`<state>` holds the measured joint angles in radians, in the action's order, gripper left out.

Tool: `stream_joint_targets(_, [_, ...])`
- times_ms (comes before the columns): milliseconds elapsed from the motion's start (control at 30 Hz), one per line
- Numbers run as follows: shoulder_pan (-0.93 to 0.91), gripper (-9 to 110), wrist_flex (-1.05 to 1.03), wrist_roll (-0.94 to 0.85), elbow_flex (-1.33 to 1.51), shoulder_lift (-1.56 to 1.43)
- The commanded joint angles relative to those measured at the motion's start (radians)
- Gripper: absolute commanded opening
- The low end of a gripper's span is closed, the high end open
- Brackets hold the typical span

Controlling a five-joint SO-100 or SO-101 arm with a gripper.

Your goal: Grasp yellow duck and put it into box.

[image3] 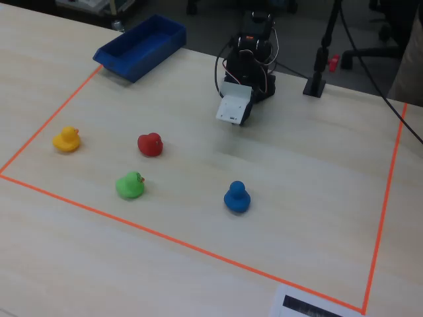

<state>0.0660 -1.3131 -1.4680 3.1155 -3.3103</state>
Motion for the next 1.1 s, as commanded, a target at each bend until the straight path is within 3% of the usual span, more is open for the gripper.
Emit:
stream_joint_targets(0, [-0.008, 5, -0.017, 0.006, -0.005, 0.000])
stream_joint_targets(567, [-0.057, 0, -0.005, 0.005, -0.005, -0.002])
stream_joint_targets(767, [-0.153, 0, 0.282, -0.051, -0.018, 0.009])
stream_joint_targets(1067, [-0.187, 0, 0.684, 0.140, -0.255, 0.241])
